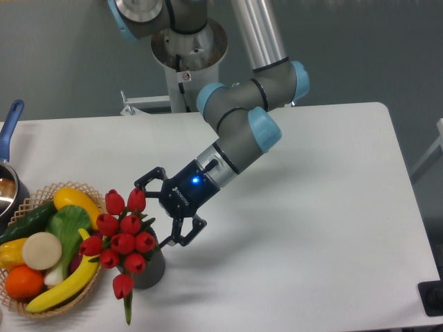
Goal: Insert the flowers into the vase
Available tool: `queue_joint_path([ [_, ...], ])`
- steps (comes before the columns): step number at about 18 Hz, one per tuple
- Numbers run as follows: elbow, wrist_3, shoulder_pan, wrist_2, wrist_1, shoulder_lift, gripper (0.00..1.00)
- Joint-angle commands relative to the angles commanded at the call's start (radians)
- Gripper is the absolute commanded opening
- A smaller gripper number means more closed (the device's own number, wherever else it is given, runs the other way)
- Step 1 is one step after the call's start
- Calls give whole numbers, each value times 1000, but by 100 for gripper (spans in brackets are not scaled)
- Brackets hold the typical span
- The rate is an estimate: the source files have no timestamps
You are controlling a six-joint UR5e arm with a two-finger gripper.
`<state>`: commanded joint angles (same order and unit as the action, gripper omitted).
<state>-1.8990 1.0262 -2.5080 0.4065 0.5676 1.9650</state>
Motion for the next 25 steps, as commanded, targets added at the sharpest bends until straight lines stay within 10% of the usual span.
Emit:
queue_joint_path([
  [14, -15, 11, -299, 27, 5, -60, 100],
  [25, -14, 206, -319, 786, 12, -101, 100],
])
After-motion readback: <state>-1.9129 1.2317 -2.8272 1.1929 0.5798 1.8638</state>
